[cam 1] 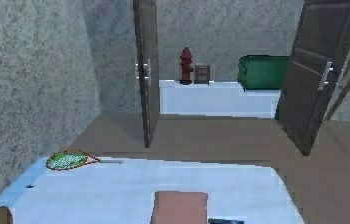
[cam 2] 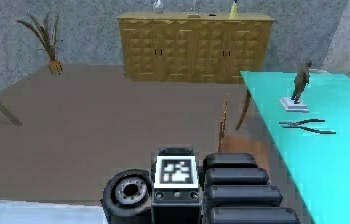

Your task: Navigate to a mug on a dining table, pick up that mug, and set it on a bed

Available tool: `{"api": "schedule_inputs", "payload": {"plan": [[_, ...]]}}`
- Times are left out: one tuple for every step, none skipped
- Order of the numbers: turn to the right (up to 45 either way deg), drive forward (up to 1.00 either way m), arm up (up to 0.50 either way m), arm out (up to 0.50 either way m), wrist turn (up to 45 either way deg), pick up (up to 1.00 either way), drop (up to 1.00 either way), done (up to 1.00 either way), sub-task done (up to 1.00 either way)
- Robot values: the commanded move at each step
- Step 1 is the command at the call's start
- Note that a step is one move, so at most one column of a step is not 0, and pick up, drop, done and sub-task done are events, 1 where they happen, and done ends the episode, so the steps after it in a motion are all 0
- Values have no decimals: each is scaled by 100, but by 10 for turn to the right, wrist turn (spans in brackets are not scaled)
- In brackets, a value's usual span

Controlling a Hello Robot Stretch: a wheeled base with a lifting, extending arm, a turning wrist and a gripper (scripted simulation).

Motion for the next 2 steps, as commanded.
{"api": "schedule_inputs", "payload": {"plan": [[-450,0,0,0,0,0,0,0,0],[-90,0,0,0,0,0,0,0,0]]}}
